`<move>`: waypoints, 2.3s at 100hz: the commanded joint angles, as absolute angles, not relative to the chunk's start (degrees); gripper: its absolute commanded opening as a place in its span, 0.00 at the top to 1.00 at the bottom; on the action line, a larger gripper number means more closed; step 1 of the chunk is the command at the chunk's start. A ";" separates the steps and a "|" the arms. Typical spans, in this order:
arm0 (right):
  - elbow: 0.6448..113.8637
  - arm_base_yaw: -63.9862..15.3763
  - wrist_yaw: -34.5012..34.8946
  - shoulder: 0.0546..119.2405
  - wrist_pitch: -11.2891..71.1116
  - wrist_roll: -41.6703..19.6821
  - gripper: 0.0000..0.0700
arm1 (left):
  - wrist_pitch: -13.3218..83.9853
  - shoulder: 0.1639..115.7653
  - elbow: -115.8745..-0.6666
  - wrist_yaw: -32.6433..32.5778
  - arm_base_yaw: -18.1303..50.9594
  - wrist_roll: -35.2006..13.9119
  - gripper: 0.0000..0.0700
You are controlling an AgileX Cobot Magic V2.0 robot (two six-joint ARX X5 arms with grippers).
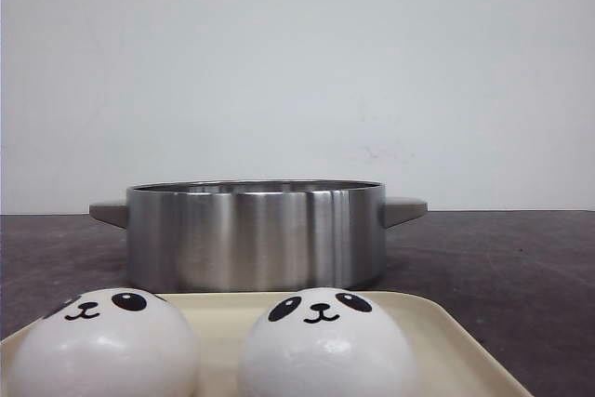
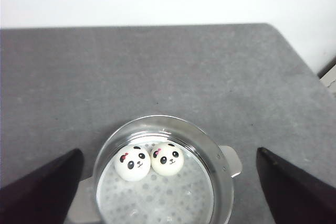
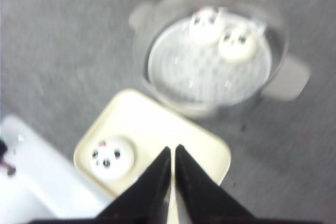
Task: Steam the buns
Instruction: 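Withdraw the left gripper and move the right gripper over the near bun, then lower the right gripper onto the near panda bun and close, then lift the bun with the right gripper and carry it over the pot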
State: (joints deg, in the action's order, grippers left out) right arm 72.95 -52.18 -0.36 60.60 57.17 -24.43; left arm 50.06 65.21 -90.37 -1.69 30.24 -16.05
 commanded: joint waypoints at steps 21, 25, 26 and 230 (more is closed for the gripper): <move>58.13 -63.05 2.90 61.41 45.84 -40.53 0.99 | 53.95 56.69 -91.24 -1.98 30.57 -15.44 0.09; 56.18 -64.71 2.63 61.43 43.83 -42.39 0.99 | 54.72 55.62 -91.24 -2.00 30.57 -15.44 0.09; 55.75 -65.08 2.55 61.47 43.35 -42.87 0.98 | 54.92 55.40 -91.24 -2.00 30.57 -15.44 0.09; 76.55 -64.23 -10.41 81.17 42.11 -33.45 1.00 | 59.68 52.42 -91.24 -1.98 30.57 -13.91 0.09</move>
